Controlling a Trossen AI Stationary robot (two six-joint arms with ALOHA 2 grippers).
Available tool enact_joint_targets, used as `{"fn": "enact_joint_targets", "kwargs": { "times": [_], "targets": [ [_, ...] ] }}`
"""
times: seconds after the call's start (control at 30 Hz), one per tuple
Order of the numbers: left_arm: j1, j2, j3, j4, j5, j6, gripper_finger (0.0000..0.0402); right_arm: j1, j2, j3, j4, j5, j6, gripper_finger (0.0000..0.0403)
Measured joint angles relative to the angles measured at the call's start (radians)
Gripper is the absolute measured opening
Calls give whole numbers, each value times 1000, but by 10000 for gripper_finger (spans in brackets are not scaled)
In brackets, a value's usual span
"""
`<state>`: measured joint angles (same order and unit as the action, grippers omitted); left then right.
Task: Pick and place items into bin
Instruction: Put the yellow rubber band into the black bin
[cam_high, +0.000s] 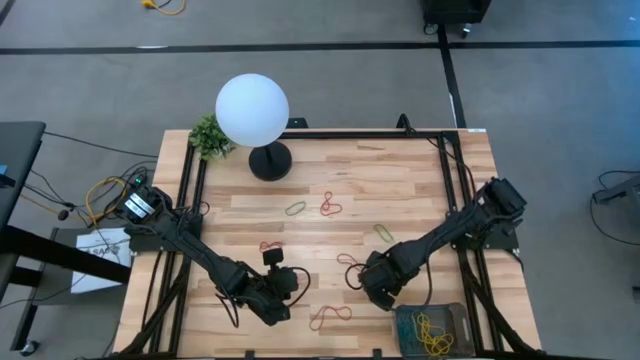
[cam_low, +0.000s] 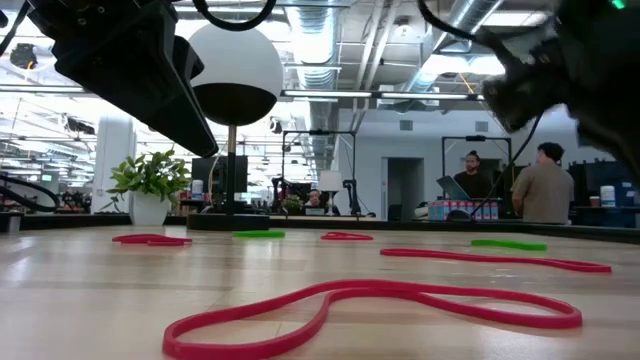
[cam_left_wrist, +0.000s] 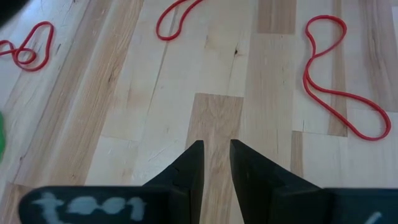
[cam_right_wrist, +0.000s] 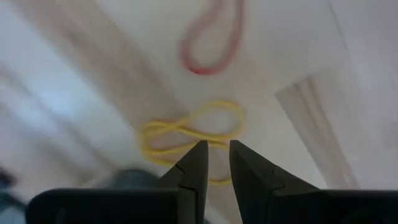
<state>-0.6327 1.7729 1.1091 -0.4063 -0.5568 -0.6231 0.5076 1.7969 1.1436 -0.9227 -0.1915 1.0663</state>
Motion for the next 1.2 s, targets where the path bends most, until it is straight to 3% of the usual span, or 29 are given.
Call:
{"fn": "enact_joint_targets", "kwargs": {
  "times": [0.23, 1.2],
  "targets": [
    [0, 0, 0, 0, -1, 0, 68, 22, 0, -88, 79, -6, 41, 60],
    [0, 0, 0, 1, -5, -5, 68, 22, 9, -86, 92, 119, 26, 60]
  ]
}}
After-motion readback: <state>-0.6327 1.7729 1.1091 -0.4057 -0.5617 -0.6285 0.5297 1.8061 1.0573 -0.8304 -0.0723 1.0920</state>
